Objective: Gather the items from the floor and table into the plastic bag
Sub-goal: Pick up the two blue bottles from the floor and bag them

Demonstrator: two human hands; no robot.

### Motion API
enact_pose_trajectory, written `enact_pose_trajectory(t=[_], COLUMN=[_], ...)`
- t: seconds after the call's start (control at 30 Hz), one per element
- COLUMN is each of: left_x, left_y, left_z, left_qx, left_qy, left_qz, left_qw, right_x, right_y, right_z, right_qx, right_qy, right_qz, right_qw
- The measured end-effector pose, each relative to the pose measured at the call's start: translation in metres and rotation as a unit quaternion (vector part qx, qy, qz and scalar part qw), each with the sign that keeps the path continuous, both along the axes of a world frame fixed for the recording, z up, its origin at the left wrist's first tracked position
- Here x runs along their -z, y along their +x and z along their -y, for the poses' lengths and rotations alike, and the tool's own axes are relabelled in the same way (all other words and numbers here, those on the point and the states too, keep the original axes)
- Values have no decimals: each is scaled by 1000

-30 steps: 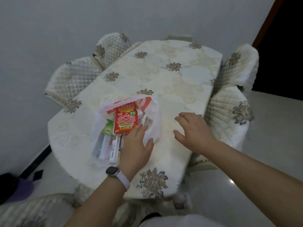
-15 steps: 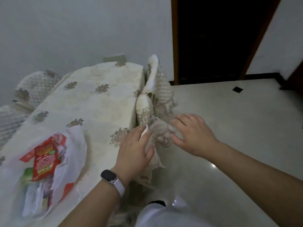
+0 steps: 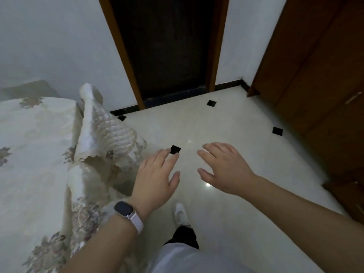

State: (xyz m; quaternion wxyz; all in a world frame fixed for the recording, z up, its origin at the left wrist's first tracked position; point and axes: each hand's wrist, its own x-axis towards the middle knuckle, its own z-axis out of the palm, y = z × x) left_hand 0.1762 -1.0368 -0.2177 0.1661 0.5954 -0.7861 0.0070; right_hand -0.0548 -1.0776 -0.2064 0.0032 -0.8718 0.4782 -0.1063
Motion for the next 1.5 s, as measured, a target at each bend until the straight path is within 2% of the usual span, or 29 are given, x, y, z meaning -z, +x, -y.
enact_pose_trajectory(t=[0.23,0.47,0.8,1.1,1.27,1.5], left_x=[6,-10,-5,-25,-34,-27], left_y=[36,68,89,89,117,175], left_z=[147,259,403,572,625,650], left_qx=[11,0,-47,-148,-212,-291], left_qy=[0,3,37,78,77,70], left_qz=[-51,-39,-3,29,18,15], left_qw=[999,999,998,985,974,954], right_x=[-13,-21,-3,-14,-32,-28], right_y=[41,75,95,115,143,210], right_z=[133,236,406,603,691,753], right_qx=[19,40,-2,-73,-128,-198], right_qy=[23,23,29,97,109,105], right_qz=[-49,-24,12,21,3,13], right_qw=[998,999,1000,992,986,975])
